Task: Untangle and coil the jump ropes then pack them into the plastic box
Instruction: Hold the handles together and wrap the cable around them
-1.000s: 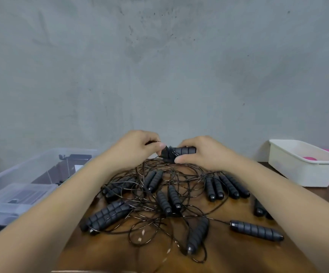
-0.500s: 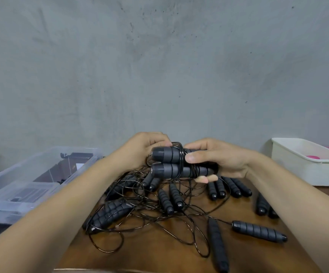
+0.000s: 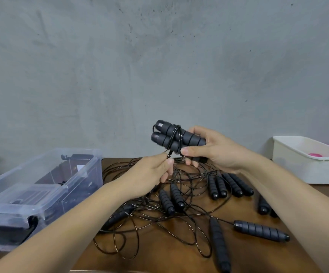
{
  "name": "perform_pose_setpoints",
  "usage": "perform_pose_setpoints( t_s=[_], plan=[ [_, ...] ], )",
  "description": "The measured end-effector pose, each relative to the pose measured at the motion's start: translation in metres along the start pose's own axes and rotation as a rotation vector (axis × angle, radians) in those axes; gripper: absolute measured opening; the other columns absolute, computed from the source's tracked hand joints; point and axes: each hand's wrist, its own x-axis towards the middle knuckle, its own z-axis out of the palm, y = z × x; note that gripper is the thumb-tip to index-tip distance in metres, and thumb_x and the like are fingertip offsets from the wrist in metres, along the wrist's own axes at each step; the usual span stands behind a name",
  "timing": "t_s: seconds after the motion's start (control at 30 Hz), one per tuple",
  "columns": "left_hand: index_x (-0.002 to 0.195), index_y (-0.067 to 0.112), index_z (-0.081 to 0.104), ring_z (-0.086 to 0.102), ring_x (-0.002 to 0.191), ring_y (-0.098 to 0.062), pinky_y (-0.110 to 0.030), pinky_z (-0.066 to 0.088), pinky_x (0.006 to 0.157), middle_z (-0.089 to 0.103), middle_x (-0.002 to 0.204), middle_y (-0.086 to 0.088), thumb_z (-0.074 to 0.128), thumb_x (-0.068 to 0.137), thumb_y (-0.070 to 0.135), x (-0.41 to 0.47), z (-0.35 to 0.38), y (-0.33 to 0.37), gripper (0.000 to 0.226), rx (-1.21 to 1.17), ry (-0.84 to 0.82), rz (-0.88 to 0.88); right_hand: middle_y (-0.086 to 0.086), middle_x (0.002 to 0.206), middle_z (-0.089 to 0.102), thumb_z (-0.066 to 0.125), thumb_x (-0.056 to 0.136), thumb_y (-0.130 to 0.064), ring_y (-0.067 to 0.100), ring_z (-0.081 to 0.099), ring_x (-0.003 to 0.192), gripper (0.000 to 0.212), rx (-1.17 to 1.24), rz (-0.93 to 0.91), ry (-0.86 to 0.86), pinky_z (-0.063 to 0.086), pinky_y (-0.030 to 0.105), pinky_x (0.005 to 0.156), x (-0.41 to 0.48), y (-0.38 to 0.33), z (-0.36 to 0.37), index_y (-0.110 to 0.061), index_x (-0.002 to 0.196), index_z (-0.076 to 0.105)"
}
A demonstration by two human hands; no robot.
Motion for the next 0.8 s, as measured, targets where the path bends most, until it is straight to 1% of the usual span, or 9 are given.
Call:
perform_pose_setpoints(
  t_s=[0.1, 0.2, 0.33, 0.4, 0.47, 0.53, 0.6, 0.7, 0.8],
  plan=[
    [0.09, 0.027, 0.059, 0.053, 0.065, -0.01, -0.039, 0.049, 0.066, 0.063, 0.075, -0.004, 0.038, 0.113, 0.047, -0.004, -0.002, -0.003, 0.037, 0.114, -0.005, 0.019, 0.009, 0.079, 0.073, 0.075, 0.099, -0.007, 0.021, 0.065, 0.065, 0.052, -0.161, -0.007, 0.145, 0.054, 0.039, 0.067, 0.006, 0.005, -0.002, -0.014, 0.142, 0.048],
    [0.086, 0.028, 0.058, 0.055, 0.061, -0.01, -0.043, 0.052, 0.065, 0.067, 0.077, -0.007, 0.04, 0.111, 0.049, -0.005, -0.01, -0.002, 0.038, 0.146, -0.002, 0.014, 0.008, 0.099, 0.076, 0.076, 0.099, -0.013, 0.025, 0.07, 0.066, 0.075, -0.403, -0.051, 0.199, 0.059, 0.038, 0.067, 0.013, 0.008, -0.001, -0.042, 0.156, 0.038],
    [0.083, 0.027, 0.058, 0.053, 0.056, -0.008, -0.036, 0.049, 0.064, 0.064, 0.069, 0.002, 0.043, 0.11, 0.048, -0.003, -0.035, 0.004, 0.037, 0.283, 0.011, 0.028, -0.003, 0.119, 0.073, 0.075, 0.098, -0.017, 0.021, 0.077, 0.074, 0.064, -0.678, -0.076, 0.192, 0.061, 0.034, 0.077, 0.021, 0.01, -0.004, -0.041, 0.152, 0.05],
    [0.08, 0.026, 0.056, 0.05, 0.056, -0.009, -0.033, 0.043, 0.06, 0.059, 0.064, 0.002, 0.043, 0.109, 0.05, -0.002, -0.043, 0.008, 0.04, 0.377, 0.018, 0.045, -0.005, 0.119, 0.073, 0.075, 0.099, -0.02, 0.014, 0.076, 0.069, 0.064, -0.754, -0.052, 0.167, 0.062, 0.033, 0.082, 0.022, 0.008, 0.0, -0.04, 0.154, 0.049],
    [0.076, 0.027, 0.052, 0.049, 0.054, -0.009, -0.031, 0.04, 0.056, 0.055, 0.06, 0.002, 0.043, 0.109, 0.052, -0.001, -0.049, 0.011, 0.043, 0.401, 0.03, 0.062, -0.008, 0.109, 0.073, 0.074, 0.099, -0.021, 0.01, 0.075, 0.064, 0.063, -0.805, -0.021, 0.143, 0.061, 0.027, 0.076, 0.022, 0.002, 0.006, -0.039, 0.154, 0.049],
    [0.074, 0.028, 0.052, 0.05, 0.054, -0.009, -0.032, 0.04, 0.056, 0.055, 0.059, 0.003, 0.044, 0.108, 0.052, 0.002, -0.056, 0.012, 0.043, 0.409, 0.05, 0.086, -0.01, 0.098, 0.074, 0.074, 0.1, -0.02, 0.012, 0.074, 0.064, 0.061, -0.77, 0.048, 0.078, 0.058, 0.025, 0.067, 0.023, -0.003, 0.01, -0.038, 0.154, 0.052],
    [0.077, 0.027, 0.057, 0.051, 0.055, -0.008, -0.031, 0.039, 0.057, 0.055, 0.057, 0.006, 0.048, 0.107, 0.051, 0.006, -0.065, 0.011, 0.04, 0.431, 0.076, 0.125, -0.005, 0.093, 0.076, 0.074, 0.1, -0.015, 0.017, 0.071, 0.067, 0.062, -0.621, 0.136, -0.037, 0.056, 0.033, 0.061, 0.021, -0.005, 0.011, -0.037, 0.154, 0.053],
    [0.084, 0.028, 0.064, 0.049, 0.056, -0.01, -0.034, 0.039, 0.057, 0.06, 0.061, 0.005, 0.056, 0.103, 0.052, 0.013, -0.073, 0.007, 0.032, 0.432, 0.056, 0.19, 0.003, 0.097, 0.077, 0.074, 0.1, -0.009, 0.021, 0.067, 0.07, 0.062, -0.448, 0.193, -0.224, 0.052, 0.033, 0.057, 0.008, -0.013, 0.014, -0.031, 0.155, 0.053],
    [0.086, 0.029, 0.064, 0.056, 0.069, -0.024, -0.042, 0.047, 0.067, 0.064, 0.072, -0.002, 0.064, 0.1, 0.054, 0.015, -0.073, 0.008, 0.028, 0.287, 0.008, 0.224, 0.001, 0.088, 0.076, 0.068, 0.103, -0.004, 0.017, 0.06, 0.065, 0.051, -0.267, 0.218, -0.461, 0.044, 0.034, 0.059, -0.005, -0.025, 0.021, -0.017, 0.151, 0.056]
  ],
)
